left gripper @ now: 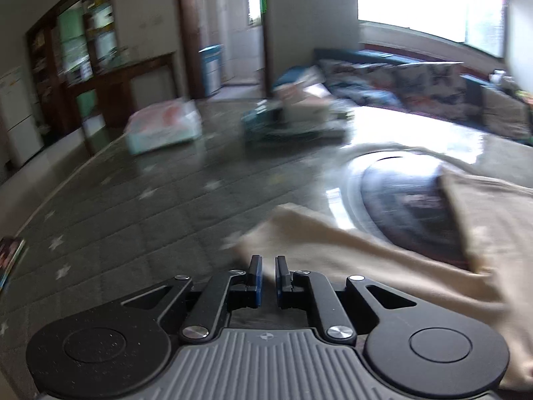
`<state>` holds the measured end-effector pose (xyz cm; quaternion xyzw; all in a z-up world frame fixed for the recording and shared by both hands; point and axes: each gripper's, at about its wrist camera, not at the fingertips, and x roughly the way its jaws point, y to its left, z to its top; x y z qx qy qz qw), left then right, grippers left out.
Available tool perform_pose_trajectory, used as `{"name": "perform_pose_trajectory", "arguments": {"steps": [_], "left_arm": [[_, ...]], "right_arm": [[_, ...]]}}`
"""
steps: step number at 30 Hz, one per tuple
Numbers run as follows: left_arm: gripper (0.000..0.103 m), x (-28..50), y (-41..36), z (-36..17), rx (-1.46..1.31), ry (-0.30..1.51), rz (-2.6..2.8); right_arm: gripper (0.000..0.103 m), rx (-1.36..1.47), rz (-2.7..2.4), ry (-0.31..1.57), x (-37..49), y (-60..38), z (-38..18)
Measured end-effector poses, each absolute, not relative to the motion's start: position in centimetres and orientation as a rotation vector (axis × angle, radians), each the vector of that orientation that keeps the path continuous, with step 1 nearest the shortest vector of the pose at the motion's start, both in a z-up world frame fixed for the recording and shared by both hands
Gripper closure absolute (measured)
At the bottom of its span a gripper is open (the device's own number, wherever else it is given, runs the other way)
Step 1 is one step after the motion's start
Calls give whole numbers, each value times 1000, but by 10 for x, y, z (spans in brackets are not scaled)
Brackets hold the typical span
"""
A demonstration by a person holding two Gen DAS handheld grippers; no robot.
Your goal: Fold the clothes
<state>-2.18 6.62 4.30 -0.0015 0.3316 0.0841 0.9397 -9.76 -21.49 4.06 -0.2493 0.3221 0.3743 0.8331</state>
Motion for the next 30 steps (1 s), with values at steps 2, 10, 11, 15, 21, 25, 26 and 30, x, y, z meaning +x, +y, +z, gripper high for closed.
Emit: {"name": "perform_pose_trajectory", "arguments": {"steps": [2,10,11,15,21,25,26,30], "left_arm": [[93,-31,44,49,3,666,74],[93,-57,-39,41,24,688,-245],[93,-59,-48,39,36,693,-274],[92,-66,-61,23,113,735,-303],[91,-78,-55,20,199,728,-323],[91,-80,-56,20,224,720,-330],[91,-80,-56,19,225,719,-332],[91,-81,-54,18,231,713,-341]], "right_arm": [[63,-528,769,665,-102,-218,40],[63,-480,732,668,-108,-232,44],[63,-477,727,668,-108,-235,45],[63,-495,700,687,-107,-244,40],[63,-471,674,681,-106,-254,44],[63,-418,720,659,-101,-241,49],[63,-413,737,658,-99,-237,49],[64,-441,799,664,-101,-220,43]]}}
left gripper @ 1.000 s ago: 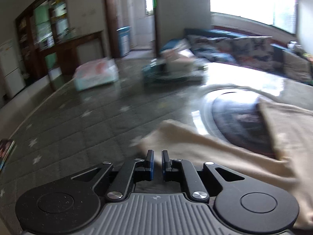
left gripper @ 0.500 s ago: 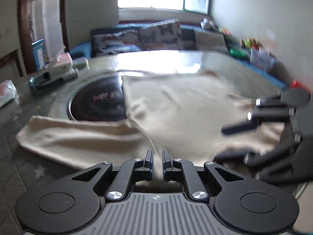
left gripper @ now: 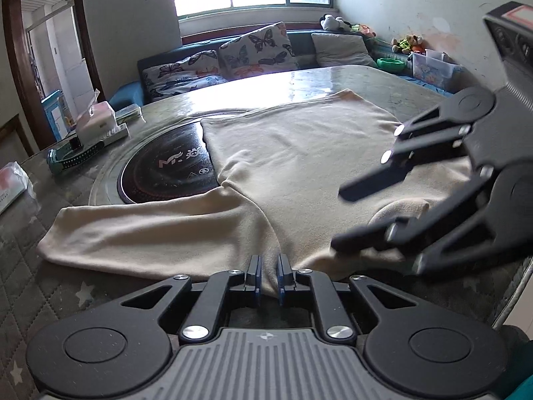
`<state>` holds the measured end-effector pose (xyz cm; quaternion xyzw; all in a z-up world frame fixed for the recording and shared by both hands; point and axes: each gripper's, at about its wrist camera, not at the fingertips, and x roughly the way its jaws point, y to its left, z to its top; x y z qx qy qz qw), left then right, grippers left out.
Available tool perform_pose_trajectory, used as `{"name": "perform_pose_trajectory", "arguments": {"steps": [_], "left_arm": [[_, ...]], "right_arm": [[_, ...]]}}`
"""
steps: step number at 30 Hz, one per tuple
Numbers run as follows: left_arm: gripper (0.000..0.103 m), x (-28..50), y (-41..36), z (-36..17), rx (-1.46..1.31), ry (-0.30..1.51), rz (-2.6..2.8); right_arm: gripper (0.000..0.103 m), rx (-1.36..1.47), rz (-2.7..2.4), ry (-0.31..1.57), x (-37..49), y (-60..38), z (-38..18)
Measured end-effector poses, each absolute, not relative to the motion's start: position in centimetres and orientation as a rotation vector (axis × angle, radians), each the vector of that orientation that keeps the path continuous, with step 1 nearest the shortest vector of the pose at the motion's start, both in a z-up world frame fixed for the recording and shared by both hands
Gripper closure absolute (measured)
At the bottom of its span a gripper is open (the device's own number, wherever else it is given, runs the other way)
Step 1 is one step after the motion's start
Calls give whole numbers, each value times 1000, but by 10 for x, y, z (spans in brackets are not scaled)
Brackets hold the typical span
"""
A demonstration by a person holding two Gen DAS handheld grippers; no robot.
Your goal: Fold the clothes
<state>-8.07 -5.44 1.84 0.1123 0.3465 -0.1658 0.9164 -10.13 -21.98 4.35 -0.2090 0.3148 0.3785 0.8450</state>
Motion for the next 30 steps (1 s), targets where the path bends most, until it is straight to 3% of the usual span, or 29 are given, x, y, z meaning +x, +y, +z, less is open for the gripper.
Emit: {"name": "perform_pose_trajectory", "arguments": {"steps": [5,11,19,30], "left_arm": [[91,-78,-55,23,233,720,-353],[91,-73,-72,37,216,687,-400],[91,-73,-105,18,291,716,-495],[91,-54,-131,53,269,647,-545]], "right_arm": [[66,-501,815,657,-113,-216,42],[66,-363,709,652,-119,-259,58],[66,-242,558,745,-128,-320,46],[66,-22,277,693,-137,-405,56]]}}
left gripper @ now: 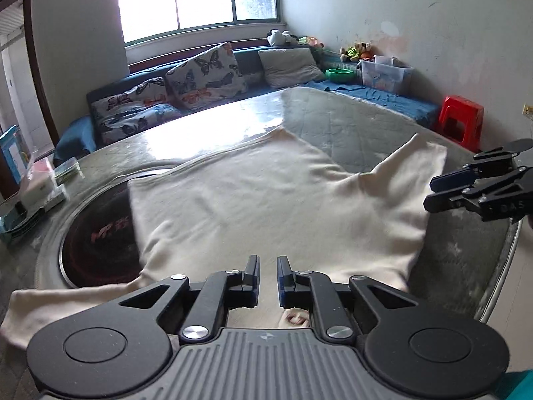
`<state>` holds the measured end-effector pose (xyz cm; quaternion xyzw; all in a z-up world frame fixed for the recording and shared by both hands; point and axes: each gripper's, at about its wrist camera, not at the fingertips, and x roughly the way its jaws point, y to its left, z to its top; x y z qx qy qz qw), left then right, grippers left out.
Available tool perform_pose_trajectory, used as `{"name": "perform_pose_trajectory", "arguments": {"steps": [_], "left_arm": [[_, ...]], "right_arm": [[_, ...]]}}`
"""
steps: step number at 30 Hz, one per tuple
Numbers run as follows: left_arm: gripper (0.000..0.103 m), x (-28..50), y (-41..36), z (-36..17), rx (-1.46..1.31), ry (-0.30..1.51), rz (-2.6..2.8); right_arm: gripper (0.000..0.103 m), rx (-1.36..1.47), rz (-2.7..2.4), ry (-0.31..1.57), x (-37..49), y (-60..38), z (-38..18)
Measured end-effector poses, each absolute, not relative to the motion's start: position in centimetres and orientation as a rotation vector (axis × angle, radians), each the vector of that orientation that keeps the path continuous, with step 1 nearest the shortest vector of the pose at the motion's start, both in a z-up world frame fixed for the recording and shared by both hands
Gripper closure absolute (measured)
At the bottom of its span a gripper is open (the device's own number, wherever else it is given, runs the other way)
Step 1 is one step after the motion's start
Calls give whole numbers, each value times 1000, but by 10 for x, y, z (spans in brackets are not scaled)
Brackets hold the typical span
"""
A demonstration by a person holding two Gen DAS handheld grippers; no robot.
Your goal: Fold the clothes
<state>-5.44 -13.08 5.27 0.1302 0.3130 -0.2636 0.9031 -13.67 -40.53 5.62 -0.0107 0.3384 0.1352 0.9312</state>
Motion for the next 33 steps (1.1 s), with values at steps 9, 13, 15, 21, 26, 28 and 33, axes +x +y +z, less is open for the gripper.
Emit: {"name": "perform_pose_trajectory", "arguments": {"steps": [9,13,15,21,26,28,33], "left_arm": [[91,-52,-176,46,281,657,-620],[91,-49,-187,42,278,673,-627],[91,-48,-191,40,276,681,-631],[91,-46,-203,36,277,692,-647],[91,-44,-211,34,277,695,-660],[91,-47,-214,34,285,693,-679],[91,-54,-226,29,306,688,-738]], "right_arm": [[68,162,-116,684,-116,-510,34],[69,245,-243,671,-103,-541,24],[69,284,-281,665,-100,-551,20],[74,282,-337,647,-94,-556,11],[95,252,-352,636,-90,-550,11],[99,251,-350,626,-89,-550,14],[99,241,-345,578,-96,-551,30]]}}
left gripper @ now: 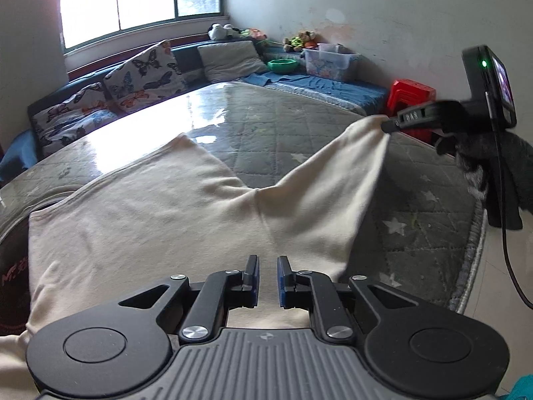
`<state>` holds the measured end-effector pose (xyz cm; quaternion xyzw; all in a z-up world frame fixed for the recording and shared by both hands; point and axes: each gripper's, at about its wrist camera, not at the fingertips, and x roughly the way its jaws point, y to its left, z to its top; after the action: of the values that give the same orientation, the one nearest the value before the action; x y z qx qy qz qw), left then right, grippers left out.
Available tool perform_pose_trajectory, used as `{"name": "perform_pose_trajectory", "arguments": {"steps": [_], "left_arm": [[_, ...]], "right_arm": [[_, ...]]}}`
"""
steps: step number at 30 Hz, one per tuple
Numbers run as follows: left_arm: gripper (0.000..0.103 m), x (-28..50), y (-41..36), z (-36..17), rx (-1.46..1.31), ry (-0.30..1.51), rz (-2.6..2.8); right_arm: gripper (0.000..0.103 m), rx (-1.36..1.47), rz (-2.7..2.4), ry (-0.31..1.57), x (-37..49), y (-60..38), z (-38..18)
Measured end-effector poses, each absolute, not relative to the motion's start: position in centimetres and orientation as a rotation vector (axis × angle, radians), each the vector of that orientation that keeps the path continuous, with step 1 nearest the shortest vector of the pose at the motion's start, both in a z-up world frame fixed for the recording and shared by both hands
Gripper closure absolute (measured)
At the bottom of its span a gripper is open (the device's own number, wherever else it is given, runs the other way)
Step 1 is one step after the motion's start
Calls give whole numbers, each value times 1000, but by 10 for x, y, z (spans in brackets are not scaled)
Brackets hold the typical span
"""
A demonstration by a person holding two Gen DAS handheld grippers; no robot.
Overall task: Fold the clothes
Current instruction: 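Grasp a cream sleeve with the right gripper and lift it, then lay the sleeve across the shirt body and open the right gripper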
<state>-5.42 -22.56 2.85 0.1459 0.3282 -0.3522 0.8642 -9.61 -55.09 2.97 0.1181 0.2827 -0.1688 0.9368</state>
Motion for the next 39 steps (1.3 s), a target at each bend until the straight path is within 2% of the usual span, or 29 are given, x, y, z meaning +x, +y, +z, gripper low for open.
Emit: {"name": "perform_pose_trajectory", "arguments": {"steps": [9,13,25,28,34,39], "left_arm": [[90,-58,-232,22,311,684,-759],[83,-54,-217,32,268,674,-728],[83,-45,-125,46,171,649,-518],[77,-45,-103,48,140,640,-467],[76,-49,-68,48,102,637,-387],[76,-55,-51,40,75,657,-341]], "right_arm": [[99,308,-349,576,-101,-562,27],[99,284,-309,524,-106,-553,52],[100,91,-15,397,-104,-459,150],[99,53,93,391,-101,-422,162],[100,-15,319,432,-86,-342,160],[100,-48,463,545,-68,-279,121]]}}
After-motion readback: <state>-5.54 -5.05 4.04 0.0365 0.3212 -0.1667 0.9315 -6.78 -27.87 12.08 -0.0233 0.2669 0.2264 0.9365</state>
